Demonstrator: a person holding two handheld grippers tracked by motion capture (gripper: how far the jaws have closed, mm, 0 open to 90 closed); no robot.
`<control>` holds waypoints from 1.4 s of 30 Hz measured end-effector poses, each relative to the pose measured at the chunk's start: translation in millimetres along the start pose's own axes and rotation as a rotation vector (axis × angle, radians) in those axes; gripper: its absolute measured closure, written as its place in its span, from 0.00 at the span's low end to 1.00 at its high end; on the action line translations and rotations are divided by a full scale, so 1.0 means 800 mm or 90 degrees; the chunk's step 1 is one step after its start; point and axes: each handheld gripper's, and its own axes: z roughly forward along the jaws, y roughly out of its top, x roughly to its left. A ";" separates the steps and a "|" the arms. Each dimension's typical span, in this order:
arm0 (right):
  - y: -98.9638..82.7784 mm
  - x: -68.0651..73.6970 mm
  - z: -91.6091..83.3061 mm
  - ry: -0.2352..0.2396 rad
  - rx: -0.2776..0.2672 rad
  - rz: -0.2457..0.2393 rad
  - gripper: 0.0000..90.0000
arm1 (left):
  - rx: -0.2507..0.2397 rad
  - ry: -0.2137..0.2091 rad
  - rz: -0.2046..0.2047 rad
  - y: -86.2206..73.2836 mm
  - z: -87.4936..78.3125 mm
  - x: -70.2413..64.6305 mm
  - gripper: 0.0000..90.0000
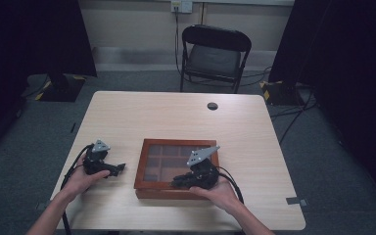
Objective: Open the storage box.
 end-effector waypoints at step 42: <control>0.032 -0.002 -0.022 0.000 -0.003 0.006 0.91 | 0.000 0.000 -0.001 0.000 0.000 0.000 0.00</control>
